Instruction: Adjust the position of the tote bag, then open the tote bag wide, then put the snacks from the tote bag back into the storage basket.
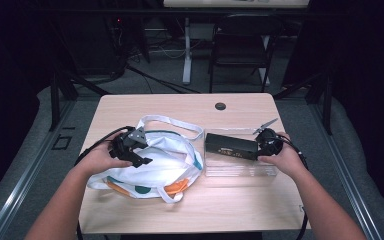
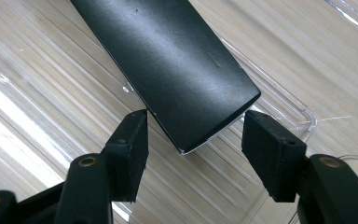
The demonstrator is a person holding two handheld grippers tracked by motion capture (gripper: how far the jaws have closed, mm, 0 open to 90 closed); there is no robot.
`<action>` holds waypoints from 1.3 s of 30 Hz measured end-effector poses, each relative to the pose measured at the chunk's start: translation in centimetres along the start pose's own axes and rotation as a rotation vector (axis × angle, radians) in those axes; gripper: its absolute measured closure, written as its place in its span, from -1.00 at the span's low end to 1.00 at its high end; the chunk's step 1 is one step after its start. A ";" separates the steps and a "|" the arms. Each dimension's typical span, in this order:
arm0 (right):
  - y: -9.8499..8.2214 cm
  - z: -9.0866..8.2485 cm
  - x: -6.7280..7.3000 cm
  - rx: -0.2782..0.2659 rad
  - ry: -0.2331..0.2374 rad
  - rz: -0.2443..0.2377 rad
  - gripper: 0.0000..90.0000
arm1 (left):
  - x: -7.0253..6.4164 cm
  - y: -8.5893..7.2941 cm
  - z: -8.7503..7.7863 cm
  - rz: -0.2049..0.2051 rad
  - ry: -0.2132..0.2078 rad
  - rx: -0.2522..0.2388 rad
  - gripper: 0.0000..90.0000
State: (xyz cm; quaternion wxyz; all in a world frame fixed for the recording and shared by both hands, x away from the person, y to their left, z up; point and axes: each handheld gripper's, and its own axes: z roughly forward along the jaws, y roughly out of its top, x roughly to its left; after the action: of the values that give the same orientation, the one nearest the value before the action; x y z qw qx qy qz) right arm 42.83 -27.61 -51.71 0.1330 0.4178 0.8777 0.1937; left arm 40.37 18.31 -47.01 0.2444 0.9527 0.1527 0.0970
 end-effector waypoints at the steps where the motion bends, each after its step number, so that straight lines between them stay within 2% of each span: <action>1: 0.0 0.0 0.0 0.003 -0.003 -0.002 -0.09 | 0.0 0.0 0.0 0.000 0.000 -0.001 -0.10; 4: 0.0 0.3 -0.1 -0.022 0.003 0.019 -0.09 | 0.1 0.0 0.0 0.002 0.001 0.003 -0.10; 5: 0.1 0.2 -0.2 -0.004 0.001 0.009 -0.09 | 0.1 0.0 0.0 -0.003 -0.001 0.001 -0.10; 18: 0.6 0.8 -0.6 -0.022 -0.004 0.043 -0.11 | 0.0 -0.5 -0.1 -0.015 0.003 0.002 -0.10; 21: 0.8 0.8 -0.7 -0.011 -0.006 0.028 -0.12 | 0.0 -0.7 -0.2 -0.013 0.004 0.006 -0.10; 39: 1.5 1.4 -1.2 -0.017 -0.021 0.048 -0.15 | -0.2 -1.4 -0.4 -0.029 0.014 0.004 -0.10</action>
State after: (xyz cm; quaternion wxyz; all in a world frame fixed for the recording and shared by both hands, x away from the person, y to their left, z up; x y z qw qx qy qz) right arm 45.15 -27.34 -52.21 0.1410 0.4397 0.8642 0.2000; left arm 39.75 19.55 -47.37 0.2429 0.9501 0.1685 0.0998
